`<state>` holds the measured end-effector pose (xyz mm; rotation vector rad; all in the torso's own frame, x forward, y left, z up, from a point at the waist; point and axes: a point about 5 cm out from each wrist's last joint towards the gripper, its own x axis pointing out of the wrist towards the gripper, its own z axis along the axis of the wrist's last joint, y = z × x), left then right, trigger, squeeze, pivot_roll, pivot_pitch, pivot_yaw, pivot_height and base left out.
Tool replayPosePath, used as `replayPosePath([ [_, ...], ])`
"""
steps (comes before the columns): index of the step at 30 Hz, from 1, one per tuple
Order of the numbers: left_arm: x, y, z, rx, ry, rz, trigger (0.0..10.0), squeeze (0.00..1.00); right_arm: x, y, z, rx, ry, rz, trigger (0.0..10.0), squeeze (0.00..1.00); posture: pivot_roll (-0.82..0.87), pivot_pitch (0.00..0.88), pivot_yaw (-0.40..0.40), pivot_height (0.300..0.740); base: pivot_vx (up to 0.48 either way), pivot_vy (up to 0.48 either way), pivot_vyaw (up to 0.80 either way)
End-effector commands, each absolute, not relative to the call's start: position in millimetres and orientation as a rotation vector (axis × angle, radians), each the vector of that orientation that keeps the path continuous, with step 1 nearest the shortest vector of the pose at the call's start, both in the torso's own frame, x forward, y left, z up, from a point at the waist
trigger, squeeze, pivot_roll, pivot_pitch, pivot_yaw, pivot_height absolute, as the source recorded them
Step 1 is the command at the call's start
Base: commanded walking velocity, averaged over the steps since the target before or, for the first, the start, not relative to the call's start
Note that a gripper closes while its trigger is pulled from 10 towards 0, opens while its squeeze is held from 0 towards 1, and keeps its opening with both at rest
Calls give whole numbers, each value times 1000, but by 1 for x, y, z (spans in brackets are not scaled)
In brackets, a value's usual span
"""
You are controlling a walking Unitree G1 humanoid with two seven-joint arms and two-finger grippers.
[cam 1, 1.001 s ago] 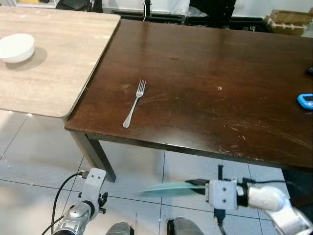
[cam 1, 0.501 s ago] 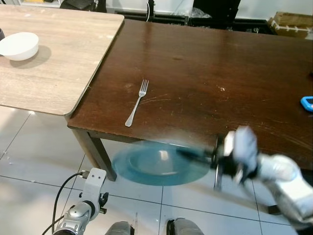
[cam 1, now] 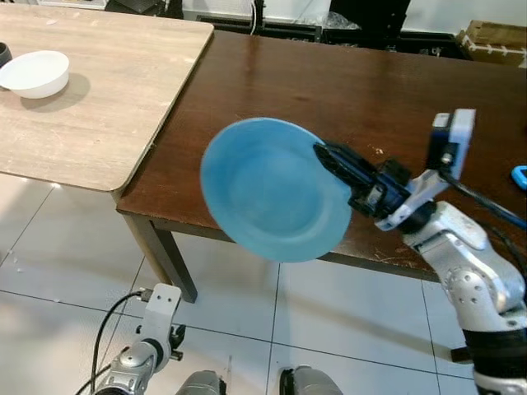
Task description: Setting the table
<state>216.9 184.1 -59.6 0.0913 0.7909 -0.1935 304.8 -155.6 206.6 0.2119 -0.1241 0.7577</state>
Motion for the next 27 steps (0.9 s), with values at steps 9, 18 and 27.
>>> replayPosePath([
  [9, 208, 186, -65, 78, 815, -184, 10000, 0, 344, -179, 181, 461, 0, 378, 10000, 0, 65, 91, 36, 740, 0, 0, 0],
  [18, 210, 186, -64, 77, 811, -184, 10000, 0, 371, -175, 160, 653, 76, 233, 10000, 0, 65, 93, 37, 740, 0, 0, 0],
  [27, 209, 185, -64, 75, 811, -186, 10000, 0, 383, -150, 141, 614, 193, 206, 10000, 0, 68, 110, 31, 740, 0, 0, 0],
])
